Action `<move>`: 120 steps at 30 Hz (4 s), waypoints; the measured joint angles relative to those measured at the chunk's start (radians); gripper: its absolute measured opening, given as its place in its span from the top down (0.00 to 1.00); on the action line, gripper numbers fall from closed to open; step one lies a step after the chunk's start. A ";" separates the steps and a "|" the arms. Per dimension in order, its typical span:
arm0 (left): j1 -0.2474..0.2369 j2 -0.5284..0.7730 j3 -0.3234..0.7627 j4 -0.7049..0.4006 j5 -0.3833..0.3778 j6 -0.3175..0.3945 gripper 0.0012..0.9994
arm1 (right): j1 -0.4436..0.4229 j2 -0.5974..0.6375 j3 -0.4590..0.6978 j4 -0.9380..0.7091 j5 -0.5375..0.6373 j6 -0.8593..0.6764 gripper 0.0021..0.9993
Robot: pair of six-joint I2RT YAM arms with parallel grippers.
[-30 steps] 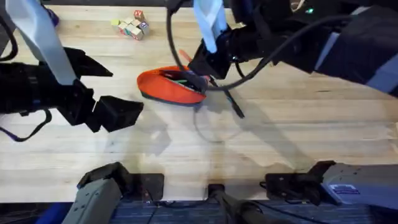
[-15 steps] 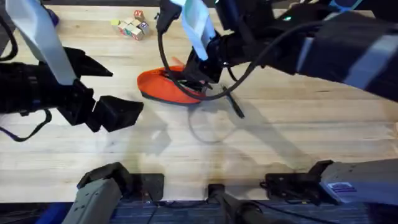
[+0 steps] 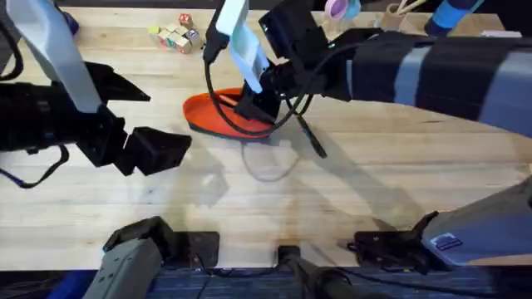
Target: Unzip the bag, pick up the pens from the table one at a time and place them inside, then zip the bag closed.
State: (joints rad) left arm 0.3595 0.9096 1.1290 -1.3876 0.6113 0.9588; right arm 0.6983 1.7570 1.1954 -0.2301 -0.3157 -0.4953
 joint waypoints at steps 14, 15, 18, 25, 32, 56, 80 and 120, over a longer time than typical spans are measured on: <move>0.000 0.000 0.000 0.000 0.000 0.000 0.01 | 0.000 0.045 0.000 0.035 -0.003 0.000 0.40; 0.000 0.000 0.000 0.000 0.000 0.000 0.01 | 0.000 0.045 0.000 0.035 -0.003 0.000 0.26; 0.000 0.000 0.000 0.000 0.000 0.000 0.01 | 0.000 0.045 0.000 0.035 -0.003 -0.003 0.01; 0.000 0.000 0.000 0.000 0.000 0.000 0.01 | 0.000 0.045 0.000 0.050 -0.003 -0.003 0.00; 0.000 0.000 0.000 0.000 0.000 0.000 0.01 | 0.000 0.011 0.000 0.041 -0.003 0.050 0.00; 0.000 0.000 0.000 0.000 0.000 0.000 0.01 | -0.069 -0.412 0.000 -0.429 0.121 0.314 0.00; 0.000 0.000 0.000 0.001 -0.002 0.000 0.01 | -0.196 -0.418 -0.166 -0.427 0.227 0.503 0.00; 0.000 0.000 0.000 0.000 -0.003 0.000 0.01 | -0.205 -0.186 -0.311 -0.217 0.417 0.563 0.97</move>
State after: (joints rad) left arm 0.3595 0.9096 1.1290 -1.3876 0.6086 0.9588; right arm 0.4931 1.5709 0.8846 -0.4468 0.1010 0.0677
